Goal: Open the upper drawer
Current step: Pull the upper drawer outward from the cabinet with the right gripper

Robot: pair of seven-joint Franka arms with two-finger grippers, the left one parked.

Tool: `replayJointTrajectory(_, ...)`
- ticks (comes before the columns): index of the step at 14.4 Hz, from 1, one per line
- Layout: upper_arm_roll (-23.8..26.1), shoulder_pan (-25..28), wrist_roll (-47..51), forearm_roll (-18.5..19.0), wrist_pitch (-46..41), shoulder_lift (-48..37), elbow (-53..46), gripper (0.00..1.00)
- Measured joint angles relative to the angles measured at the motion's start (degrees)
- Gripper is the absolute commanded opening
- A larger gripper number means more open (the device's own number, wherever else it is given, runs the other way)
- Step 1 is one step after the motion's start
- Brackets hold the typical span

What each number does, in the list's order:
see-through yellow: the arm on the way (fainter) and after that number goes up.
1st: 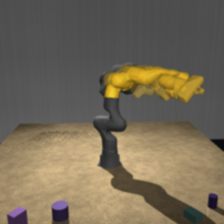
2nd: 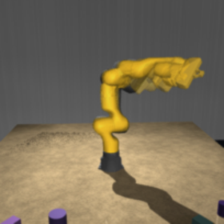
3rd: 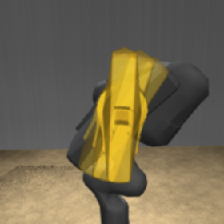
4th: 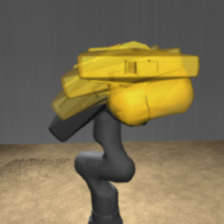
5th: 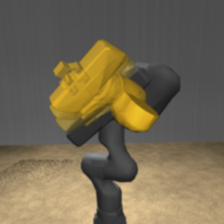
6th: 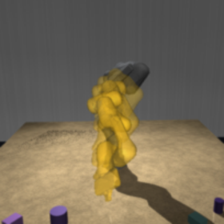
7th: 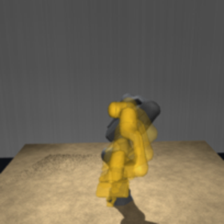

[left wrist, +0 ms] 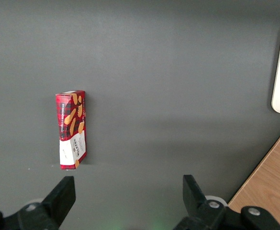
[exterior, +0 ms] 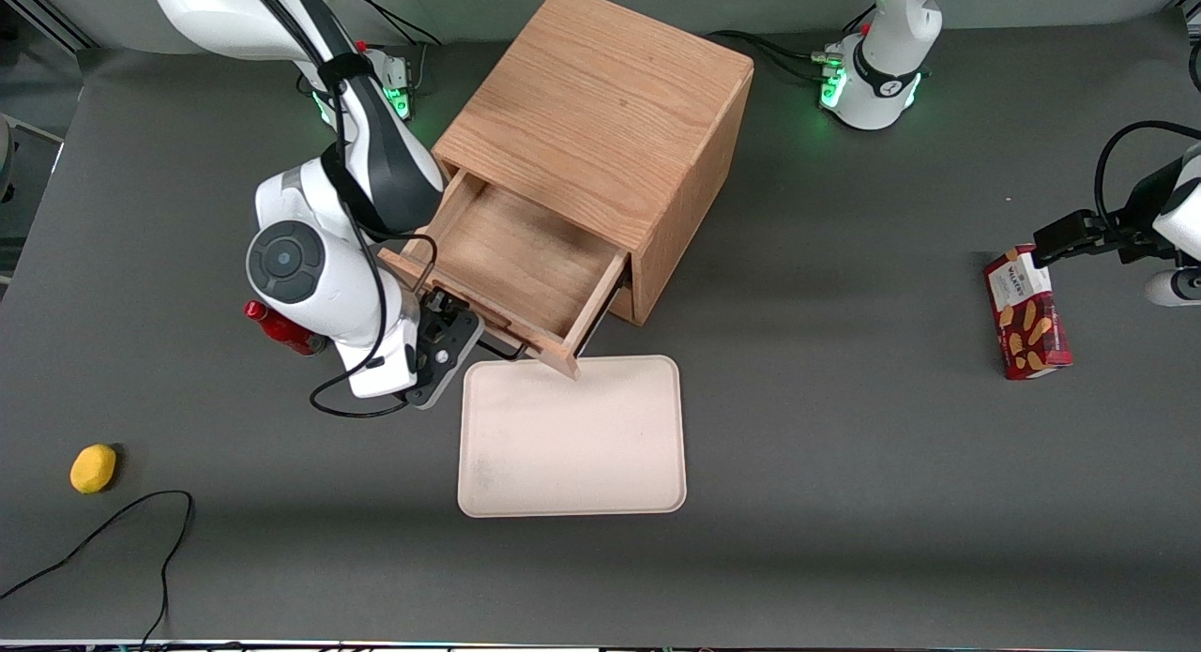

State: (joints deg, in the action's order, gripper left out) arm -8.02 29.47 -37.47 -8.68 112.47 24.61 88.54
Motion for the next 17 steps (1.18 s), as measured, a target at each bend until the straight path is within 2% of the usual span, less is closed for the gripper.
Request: replayJointTrajectory(17,-0.1,-3.2,-0.5,0.0,-2.9,6.3,-8.7,1.00)
